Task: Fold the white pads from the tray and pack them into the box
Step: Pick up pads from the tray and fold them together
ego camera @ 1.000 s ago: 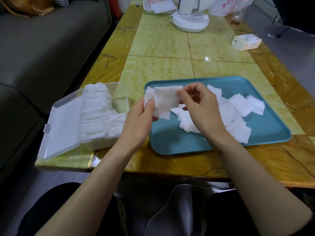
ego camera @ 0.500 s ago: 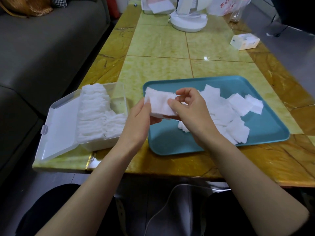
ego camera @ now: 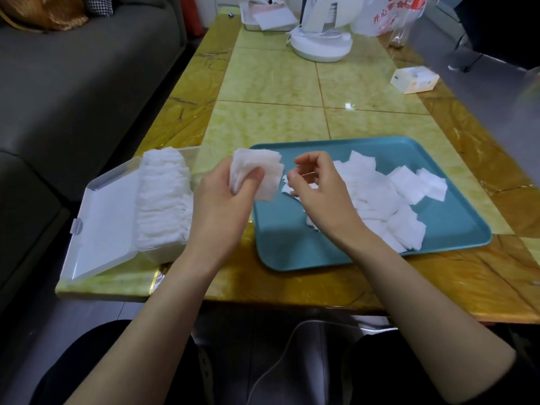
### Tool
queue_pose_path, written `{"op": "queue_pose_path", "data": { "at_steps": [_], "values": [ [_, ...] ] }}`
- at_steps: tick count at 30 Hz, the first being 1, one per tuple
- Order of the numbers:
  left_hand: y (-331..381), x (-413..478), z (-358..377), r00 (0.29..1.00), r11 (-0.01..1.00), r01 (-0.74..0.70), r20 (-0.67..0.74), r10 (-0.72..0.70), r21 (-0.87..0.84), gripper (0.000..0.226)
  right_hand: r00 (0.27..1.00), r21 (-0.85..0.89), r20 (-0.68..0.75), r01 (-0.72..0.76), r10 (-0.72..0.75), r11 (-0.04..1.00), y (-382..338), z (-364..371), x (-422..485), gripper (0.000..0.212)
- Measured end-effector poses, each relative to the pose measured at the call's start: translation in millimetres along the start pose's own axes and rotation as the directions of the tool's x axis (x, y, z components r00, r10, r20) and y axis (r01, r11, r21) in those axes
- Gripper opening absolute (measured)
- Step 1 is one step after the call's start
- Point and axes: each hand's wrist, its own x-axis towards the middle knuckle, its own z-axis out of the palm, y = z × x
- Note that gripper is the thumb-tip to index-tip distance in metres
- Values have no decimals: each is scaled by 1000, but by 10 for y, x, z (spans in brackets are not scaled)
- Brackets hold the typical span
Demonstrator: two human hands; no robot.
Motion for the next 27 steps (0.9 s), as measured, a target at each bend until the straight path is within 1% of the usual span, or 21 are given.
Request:
{"op": "queue_pose_path", "data": {
  "at_steps": [1,2,4,5,7,9,11,13,14,15,16,18,20,21,23,25,27],
  "values": [
    [5,11,-27,999,999,-19,-25,20,42,18,999,-140,30,31,-27,990,40,-16,55,17],
    [17,20,-47,999,997,-26,-40,29,67,21,995,-277,86,67,-45,959,95,-31,117,23],
    [32,41,-89,998,997,-16,-55,20,79,22,969,-498,244,155,-34,853,226,-34,253,39],
    [28,58,-115,998,997,-6,-64,11,79,22,950,-569,313,194,-7,799,277,-11,314,45],
    [20,82,-136,997,998,5,-78,0,67,22,912,-655,406,246,58,714,350,40,406,54],
    [20,94,-147,996,999,11,-89,-6,52,22,895,-698,439,280,85,659,375,104,493,51],
    [25,102,-154,996,999,17,-89,-13,45,23,905,-756,420,307,70,578,333,159,565,43],
    [29,108,-153,996,999,20,-86,-16,44,23,919,-825,391,326,49,461,282,203,599,36],
    [26,113,-149,996,999,17,-88,-13,42,23,924,-842,380,331,32,426,260,218,602,32],
    [24,114,-143,996,999,14,-88,-11,38,23,929,-849,371,331,17,412,238,233,595,27],
    [24,112,-141,996,999,15,-87,-12,35,23,932,-849,362,328,4,414,225,245,580,24],
    [19,103,-138,997,999,24,-74,-21,34,23,936,-843,351,320,-8,432,210,248,527,23],
    [7,96,-140,998,999,31,-63,-29,40,22,943,-822,331,305,-33,481,204,191,443,22],
    [2,94,-141,998,999,32,-59,-30,43,21,951,-796,301,290,-67,532,202,143,392,20],
    [-12,90,-145,998,999,34,-54,-32,42,17,969,-696,213,241,-127,677,188,45,281,17],
    [-21,78,-130,998,999,44,-43,-43,30,15,985,-552,129,167,-114,817,159,-35,181,16],
    [-25,51,-88,998,998,59,-13,-59,12,13,995,-458,67,97,-74,884,155,-98,108,14]
  ]
}}
